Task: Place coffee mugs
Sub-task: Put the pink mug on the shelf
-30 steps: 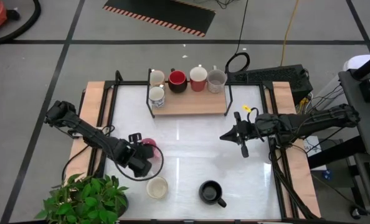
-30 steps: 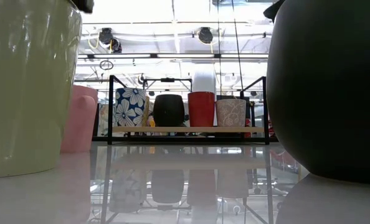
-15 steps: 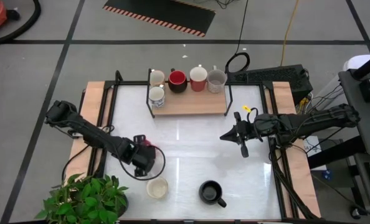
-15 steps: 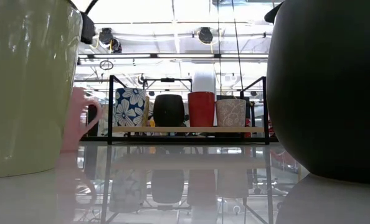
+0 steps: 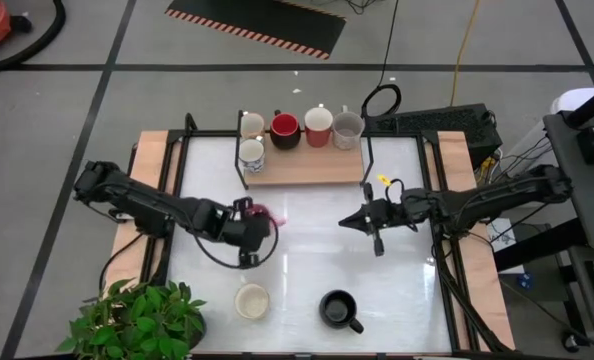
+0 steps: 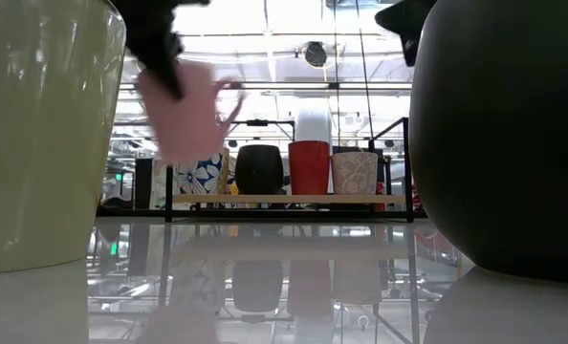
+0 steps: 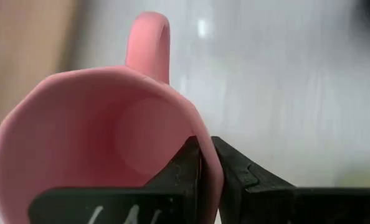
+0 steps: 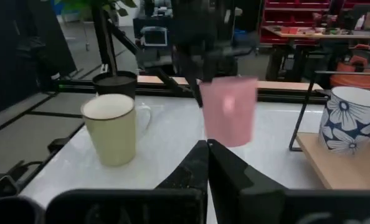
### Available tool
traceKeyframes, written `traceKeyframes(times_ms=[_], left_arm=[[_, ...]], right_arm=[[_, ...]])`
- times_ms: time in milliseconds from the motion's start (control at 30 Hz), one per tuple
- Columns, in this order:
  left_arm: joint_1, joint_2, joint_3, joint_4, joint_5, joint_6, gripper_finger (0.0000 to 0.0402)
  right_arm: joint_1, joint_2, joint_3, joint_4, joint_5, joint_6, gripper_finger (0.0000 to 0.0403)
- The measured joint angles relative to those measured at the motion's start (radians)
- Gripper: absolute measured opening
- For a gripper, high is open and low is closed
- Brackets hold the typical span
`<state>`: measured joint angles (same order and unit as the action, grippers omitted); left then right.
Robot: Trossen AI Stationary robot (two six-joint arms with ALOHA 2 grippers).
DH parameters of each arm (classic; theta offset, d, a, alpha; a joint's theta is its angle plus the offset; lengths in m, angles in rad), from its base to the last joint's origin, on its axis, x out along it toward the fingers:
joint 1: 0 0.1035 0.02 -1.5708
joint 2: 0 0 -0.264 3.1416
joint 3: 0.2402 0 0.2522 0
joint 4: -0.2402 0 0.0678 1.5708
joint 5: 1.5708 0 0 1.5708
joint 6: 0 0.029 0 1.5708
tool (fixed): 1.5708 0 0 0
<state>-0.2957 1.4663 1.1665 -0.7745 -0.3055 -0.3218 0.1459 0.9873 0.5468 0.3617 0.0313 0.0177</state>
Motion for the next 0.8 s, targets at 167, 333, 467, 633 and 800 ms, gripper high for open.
traceKeyframes(times_ms=[167, 333, 467, 633, 800], left_arm=[[0.025, -0.001, 0.038, 0.233, -0.065, 0.04, 0.003], [0.039, -0.001, 0.038, 0.353, -0.111, 0.06, 0.003], [0.04, 0.0, 0.038, 0.404, -0.157, 0.104, 0.003], [0.009, 0.041, 0.038, 0.532, -0.139, 0.226, 0.003], [-0.017, 0.12, 0.037, 0.603, -0.155, 0.3, 0.003]], right_arm=[[0.014, 0.089, 0.0, 0.073, 0.097, -0.007, 0.0], [0.073, 0.16, 0.033, 0.087, 0.201, -0.072, 0.0033], [0.122, 0.187, 0.087, 0.091, 0.207, -0.134, 0.009], [0.146, 0.193, 0.12, 0.107, 0.222, -0.163, 0.0182], [0.183, 0.193, 0.119, 0.122, 0.365, -0.187, 0.0258]])
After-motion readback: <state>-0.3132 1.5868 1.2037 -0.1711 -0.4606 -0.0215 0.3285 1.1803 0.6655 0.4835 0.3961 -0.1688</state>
